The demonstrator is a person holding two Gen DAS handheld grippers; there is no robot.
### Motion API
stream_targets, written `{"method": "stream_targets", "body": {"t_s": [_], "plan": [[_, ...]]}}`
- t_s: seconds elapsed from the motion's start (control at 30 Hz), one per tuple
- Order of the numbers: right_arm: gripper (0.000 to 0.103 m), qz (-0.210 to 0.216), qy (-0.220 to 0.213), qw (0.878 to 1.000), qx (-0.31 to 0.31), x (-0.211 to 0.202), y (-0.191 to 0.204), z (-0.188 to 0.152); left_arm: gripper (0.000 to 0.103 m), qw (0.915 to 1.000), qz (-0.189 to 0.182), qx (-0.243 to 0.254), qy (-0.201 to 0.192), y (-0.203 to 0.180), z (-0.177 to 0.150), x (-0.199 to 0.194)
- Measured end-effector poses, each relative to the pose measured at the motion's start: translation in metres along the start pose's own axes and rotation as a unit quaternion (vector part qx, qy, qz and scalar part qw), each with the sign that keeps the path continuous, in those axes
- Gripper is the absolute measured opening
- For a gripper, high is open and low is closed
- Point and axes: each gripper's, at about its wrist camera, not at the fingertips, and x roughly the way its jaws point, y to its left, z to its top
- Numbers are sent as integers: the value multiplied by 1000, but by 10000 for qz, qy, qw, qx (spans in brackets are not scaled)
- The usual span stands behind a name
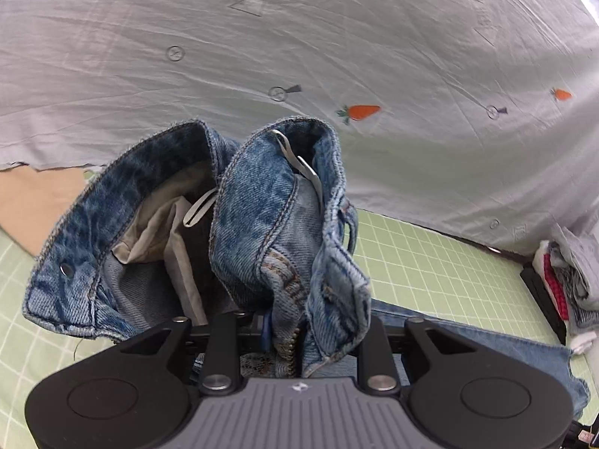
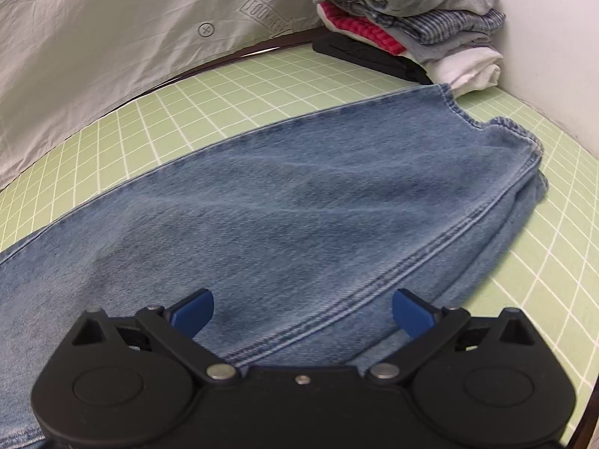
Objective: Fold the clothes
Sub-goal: 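Grasp the waistband with the left gripper and fold it over the legs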
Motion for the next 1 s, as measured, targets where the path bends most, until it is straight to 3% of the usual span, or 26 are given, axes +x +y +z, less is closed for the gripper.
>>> {"method": "stream_targets", "body": {"t_s": [0.17, 0.3, 0.4, 0.43, 0.47, 0.63, 1.0], "plan": [[103, -105, 142, 9996, 200, -3, -26, -8, 28, 9944, -238, 870, 542, -66, -27, 44], [103, -43, 187, 9997, 171, -2, -35, -9, 32, 9784, 119, 1561, 1346, -101, -66, 95], [103, -20, 201, 9998, 16, 2, -33, -5, 49, 9693, 260, 2024, 1371, -117, -82, 106], [103, 7, 208, 9998, -12, 3, -34, -4, 63, 9677, 220, 2088, 1393, -120, -83, 107], [103, 28, 210, 9998, -34, 5, -34, -3, 71, 9681, 159, 2044, 1442, -121, -82, 107], [103, 26, 158, 9998, -107, 10, -29, -1, 71, 9646, 204, 2135, 1532, -125, -83, 106], [103, -9, -44, 10000, -77, 9, -27, -7, 72, 9665, -95, 2033, 1565, -128, -76, 80]]}}
